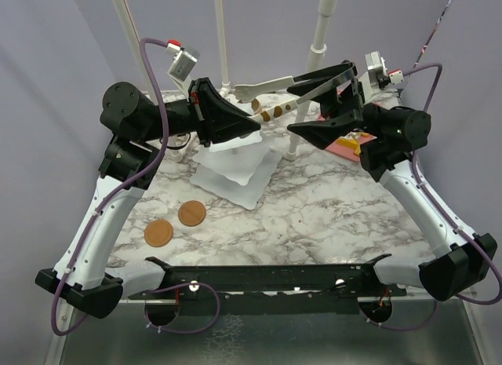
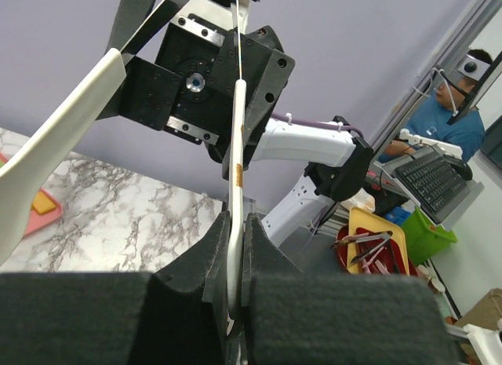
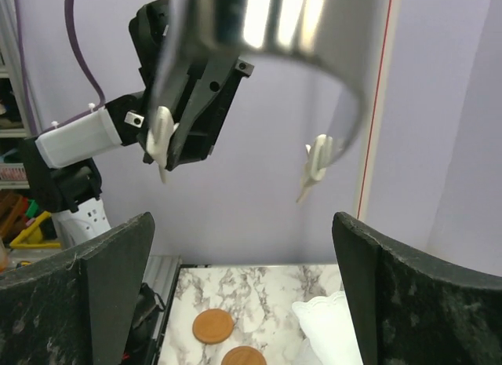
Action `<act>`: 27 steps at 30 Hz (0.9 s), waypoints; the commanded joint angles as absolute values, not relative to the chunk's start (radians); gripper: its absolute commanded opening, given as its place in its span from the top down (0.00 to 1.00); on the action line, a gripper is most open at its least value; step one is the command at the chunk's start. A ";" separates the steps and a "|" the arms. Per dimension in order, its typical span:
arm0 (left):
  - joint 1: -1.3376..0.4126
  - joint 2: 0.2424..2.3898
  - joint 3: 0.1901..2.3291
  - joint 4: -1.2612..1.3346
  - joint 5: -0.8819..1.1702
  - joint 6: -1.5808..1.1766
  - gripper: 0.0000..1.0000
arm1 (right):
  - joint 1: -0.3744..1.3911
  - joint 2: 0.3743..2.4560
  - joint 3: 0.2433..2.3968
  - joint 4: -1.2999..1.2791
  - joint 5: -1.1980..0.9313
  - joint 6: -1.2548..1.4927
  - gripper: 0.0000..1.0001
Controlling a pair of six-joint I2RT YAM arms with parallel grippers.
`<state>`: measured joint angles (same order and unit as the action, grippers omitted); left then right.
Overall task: Serve the afternoon tea
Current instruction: Pick up the clamp from the tray.
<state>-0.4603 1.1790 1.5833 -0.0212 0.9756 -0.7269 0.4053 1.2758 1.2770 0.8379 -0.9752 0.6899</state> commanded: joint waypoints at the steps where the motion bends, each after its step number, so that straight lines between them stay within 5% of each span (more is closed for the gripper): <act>1: -0.471 1.160 1.564 0.085 1.029 -0.759 1.00 | 0.405 1.297 1.244 1.031 -0.881 0.736 0.00; 15: -0.485 1.183 1.527 0.146 1.004 -0.756 1.00 | 0.441 1.345 1.255 1.202 -0.906 0.846 0.00; 22: -0.495 1.195 1.535 0.153 0.988 -0.744 1.00 | 0.458 1.320 1.193 1.168 -0.706 0.784 0.00; 27: -0.495 1.202 1.538 0.153 0.981 -0.726 1.00 | 0.486 1.355 1.220 1.268 -0.798 0.903 0.00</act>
<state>-0.4915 1.2011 1.5345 0.1116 1.0016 -0.7483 0.4614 1.3392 1.2015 1.1683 -0.7822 0.8223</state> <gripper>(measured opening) 0.070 0.998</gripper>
